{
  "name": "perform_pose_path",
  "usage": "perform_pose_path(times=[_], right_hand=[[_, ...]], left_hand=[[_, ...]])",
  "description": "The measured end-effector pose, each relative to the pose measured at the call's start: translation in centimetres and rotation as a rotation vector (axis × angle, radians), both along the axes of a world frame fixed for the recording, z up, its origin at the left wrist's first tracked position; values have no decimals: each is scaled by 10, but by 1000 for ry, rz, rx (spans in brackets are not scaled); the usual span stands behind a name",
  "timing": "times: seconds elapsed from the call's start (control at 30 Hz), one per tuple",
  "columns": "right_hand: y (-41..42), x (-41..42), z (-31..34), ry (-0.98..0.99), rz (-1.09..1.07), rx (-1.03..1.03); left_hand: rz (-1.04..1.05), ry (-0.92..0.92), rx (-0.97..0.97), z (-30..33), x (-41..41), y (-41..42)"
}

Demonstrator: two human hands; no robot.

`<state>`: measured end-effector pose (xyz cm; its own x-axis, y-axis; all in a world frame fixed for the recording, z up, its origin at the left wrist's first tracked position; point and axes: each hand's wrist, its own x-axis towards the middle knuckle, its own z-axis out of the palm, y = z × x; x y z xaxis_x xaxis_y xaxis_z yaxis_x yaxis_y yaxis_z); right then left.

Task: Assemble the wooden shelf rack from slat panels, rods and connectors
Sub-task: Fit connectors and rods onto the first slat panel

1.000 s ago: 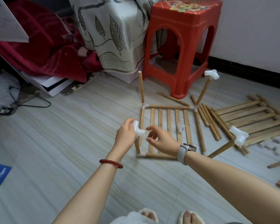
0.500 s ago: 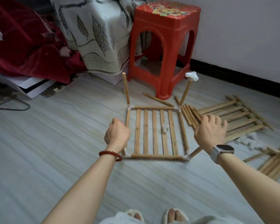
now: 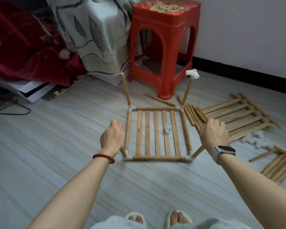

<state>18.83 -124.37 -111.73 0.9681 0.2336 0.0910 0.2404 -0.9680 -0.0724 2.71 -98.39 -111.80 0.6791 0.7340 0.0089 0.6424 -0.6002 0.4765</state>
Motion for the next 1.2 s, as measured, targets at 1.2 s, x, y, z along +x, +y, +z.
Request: perform_pose_path(times=[1.2], right_hand=[[92,123,-163,610,270,-185]], left_hand=[[-48,-470,121,-63,119,56]])
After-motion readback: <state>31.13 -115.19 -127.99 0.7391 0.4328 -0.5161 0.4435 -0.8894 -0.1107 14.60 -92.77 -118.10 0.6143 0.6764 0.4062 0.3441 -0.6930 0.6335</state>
